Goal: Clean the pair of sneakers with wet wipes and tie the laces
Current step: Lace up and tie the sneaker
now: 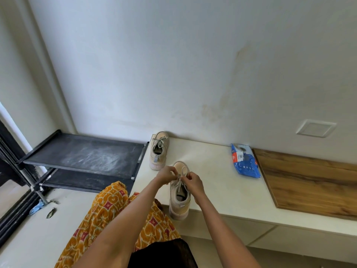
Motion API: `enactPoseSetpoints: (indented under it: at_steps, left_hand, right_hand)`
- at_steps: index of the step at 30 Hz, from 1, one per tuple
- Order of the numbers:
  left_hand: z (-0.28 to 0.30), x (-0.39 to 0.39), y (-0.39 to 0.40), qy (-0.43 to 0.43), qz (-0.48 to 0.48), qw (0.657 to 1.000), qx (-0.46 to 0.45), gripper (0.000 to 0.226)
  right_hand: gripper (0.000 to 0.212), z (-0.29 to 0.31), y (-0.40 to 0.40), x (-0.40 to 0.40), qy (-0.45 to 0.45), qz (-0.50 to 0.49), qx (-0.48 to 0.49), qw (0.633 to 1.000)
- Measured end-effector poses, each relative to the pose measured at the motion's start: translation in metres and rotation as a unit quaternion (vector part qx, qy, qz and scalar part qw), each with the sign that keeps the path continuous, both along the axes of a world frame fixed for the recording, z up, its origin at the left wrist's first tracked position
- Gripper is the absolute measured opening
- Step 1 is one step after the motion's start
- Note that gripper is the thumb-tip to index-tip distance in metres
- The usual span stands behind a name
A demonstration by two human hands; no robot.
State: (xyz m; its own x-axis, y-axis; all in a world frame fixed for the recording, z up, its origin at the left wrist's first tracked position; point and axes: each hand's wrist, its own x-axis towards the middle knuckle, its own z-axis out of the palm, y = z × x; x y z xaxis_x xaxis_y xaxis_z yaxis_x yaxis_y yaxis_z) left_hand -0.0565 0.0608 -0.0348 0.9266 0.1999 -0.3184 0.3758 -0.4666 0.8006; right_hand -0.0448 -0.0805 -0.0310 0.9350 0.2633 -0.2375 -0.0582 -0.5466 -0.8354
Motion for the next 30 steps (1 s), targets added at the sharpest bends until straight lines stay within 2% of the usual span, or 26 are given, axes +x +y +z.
enactPoseSetpoints:
  at_steps: [3, 6, 10, 14, 19, 27, 30]
  left_hand:
    - [0.002, 0.001, -0.003, -0.036, 0.036, 0.995, -0.091, 0.011]
    - [0.001, -0.001, -0.003, -0.022, 0.071, 0.984, -0.163, 0.009]
    - [-0.010, -0.006, 0.000, -0.010, 0.106, 0.967, -0.233, 0.004]
    - [-0.016, -0.004, -0.001, 0.007, 0.116, 0.965, -0.235, 0.013]
    - [-0.016, 0.001, -0.001, 0.007, 0.163, 0.968, -0.191, 0.016]
    - [-0.009, 0.006, 0.000, 0.034, 0.161, 0.969, -0.183, 0.019]
    - [-0.005, 0.003, 0.002, 0.035, 0.134, 0.972, -0.188, 0.015]
  right_hand:
    - [0.027, 0.002, 0.002, 0.003, -0.003, 0.008, -0.019, 1.000]
    - [0.040, 0.003, 0.001, 0.005, -0.019, 0.017, -0.046, 0.999]
    - [0.042, 0.000, 0.000, 0.007, -0.022, 0.011, -0.059, 0.998]
    - [0.044, -0.002, 0.001, 0.005, -0.033, 0.006, -0.060, 0.998]
    - [0.040, -0.003, 0.000, 0.004, -0.038, 0.002, -0.066, 0.997]
    - [0.033, -0.001, 0.000, 0.002, -0.042, 0.003, -0.058, 0.997]
    - [0.030, 0.000, -0.002, 0.001, -0.032, 0.009, -0.057, 0.998]
